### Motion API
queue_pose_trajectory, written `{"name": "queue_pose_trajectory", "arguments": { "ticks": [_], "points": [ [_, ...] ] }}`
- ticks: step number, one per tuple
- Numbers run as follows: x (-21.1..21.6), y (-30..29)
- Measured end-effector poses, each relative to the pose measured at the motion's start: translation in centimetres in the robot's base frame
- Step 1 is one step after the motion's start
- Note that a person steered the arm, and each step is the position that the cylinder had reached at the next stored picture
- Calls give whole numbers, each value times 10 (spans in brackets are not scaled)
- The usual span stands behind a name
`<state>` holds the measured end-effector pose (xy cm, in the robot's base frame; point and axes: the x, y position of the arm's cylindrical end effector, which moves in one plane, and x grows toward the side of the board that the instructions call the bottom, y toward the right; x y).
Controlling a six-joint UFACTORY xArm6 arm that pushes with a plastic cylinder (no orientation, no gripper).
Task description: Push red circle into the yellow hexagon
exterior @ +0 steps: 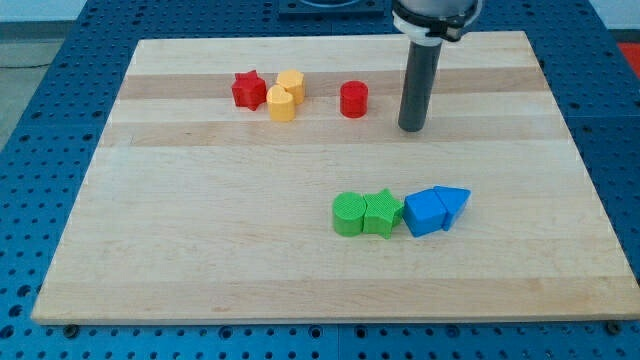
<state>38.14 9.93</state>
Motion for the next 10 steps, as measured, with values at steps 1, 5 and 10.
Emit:
{"name": "queue_pose_trajectory", "arguments": {
  "ticks": [1,5,10],
  "points": [
    [-4,-7],
    [-22,-56],
    [-45,-43]
  ]
}}
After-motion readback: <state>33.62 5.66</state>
